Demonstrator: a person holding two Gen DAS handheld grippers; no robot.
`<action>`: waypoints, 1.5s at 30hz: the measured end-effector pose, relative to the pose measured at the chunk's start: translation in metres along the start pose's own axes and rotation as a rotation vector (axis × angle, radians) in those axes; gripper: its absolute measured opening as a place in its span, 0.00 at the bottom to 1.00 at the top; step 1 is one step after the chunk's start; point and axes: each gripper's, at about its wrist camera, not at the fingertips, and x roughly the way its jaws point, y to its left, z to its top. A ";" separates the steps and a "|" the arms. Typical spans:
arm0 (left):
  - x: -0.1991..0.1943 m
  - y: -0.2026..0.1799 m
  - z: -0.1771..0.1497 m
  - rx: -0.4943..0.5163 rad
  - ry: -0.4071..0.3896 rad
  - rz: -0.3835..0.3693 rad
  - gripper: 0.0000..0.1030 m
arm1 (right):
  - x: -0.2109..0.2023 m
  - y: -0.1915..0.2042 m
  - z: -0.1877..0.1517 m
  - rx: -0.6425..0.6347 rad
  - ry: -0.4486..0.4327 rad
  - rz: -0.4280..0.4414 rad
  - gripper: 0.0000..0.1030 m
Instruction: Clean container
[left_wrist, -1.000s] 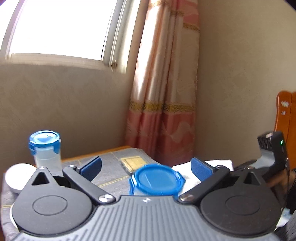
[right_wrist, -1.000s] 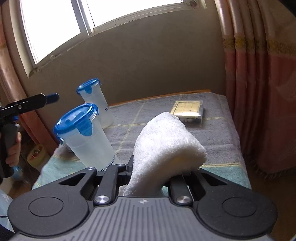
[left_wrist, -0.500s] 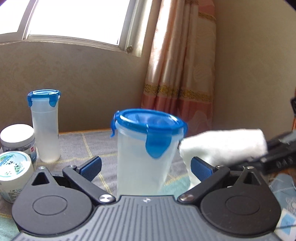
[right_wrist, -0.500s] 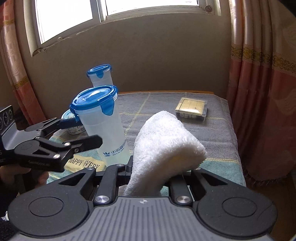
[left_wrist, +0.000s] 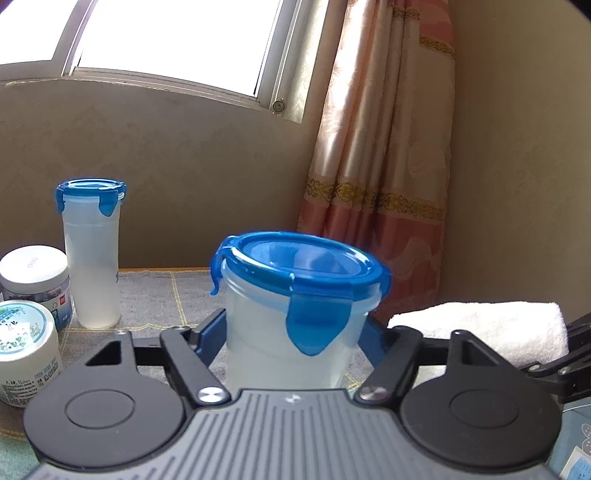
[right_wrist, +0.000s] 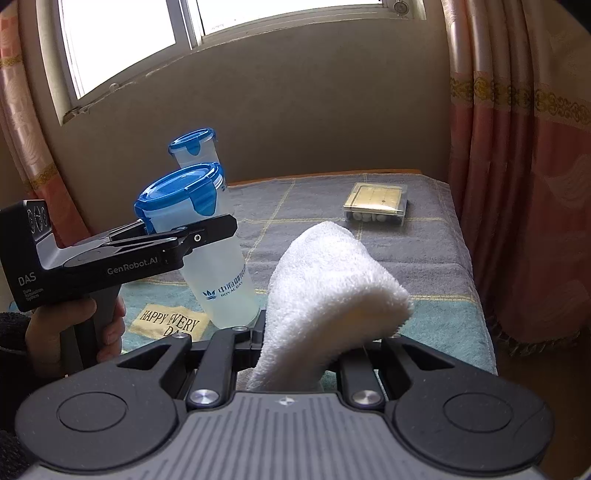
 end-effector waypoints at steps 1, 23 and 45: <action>0.000 0.000 0.001 0.002 0.003 -0.003 0.68 | 0.000 0.000 -0.001 0.002 0.001 -0.001 0.19; -0.085 -0.024 0.140 -0.080 -0.152 -0.271 0.68 | 0.036 0.020 0.017 0.063 -0.079 0.248 0.19; -0.063 -0.033 0.120 -0.122 -0.072 -0.213 0.67 | 0.031 0.023 0.015 0.135 -0.093 0.464 0.19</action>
